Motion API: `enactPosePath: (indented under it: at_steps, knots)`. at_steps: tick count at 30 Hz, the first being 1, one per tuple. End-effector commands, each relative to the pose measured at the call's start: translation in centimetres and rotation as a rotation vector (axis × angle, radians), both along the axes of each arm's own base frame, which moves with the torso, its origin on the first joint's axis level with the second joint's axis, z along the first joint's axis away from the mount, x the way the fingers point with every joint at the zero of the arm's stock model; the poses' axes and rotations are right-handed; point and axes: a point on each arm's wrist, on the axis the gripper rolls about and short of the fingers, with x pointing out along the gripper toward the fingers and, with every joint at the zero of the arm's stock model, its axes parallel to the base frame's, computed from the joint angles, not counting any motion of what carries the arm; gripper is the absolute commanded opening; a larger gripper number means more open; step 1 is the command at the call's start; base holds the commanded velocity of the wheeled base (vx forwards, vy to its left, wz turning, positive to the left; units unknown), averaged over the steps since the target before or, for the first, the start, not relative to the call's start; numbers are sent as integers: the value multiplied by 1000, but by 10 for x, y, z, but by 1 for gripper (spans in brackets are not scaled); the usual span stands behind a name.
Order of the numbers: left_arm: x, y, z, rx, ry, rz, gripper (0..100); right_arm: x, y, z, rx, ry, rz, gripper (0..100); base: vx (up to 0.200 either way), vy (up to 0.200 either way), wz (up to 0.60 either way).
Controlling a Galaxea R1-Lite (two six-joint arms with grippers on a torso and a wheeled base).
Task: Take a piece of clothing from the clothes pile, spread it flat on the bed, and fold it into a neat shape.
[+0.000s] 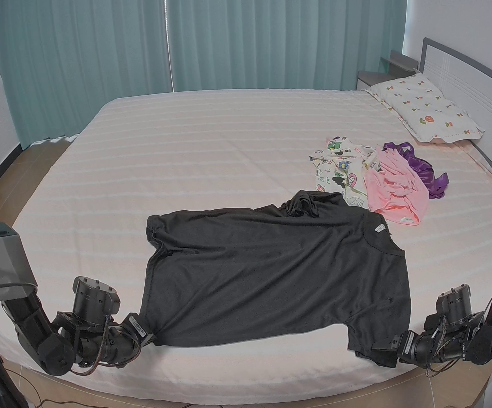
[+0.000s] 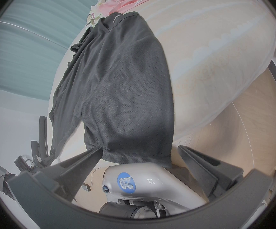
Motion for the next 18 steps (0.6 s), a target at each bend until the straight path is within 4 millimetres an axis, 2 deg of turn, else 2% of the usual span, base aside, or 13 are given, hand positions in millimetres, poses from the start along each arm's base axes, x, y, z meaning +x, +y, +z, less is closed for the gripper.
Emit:
enactPosePath:
  at_steps: [1,14,18]
  knots:
    - [1,5,6,-12,-23,20,0,-5,1,-5,-8,32,9,100,0,0,0]
    - [3,6,5,-23,-13,18,0,-2,1,-11,-41,39,-7,100,0,0,0]
    - [3,6,5,-26,-12,15,0,4,1,-14,-27,-5,-11,100,0,0,0]
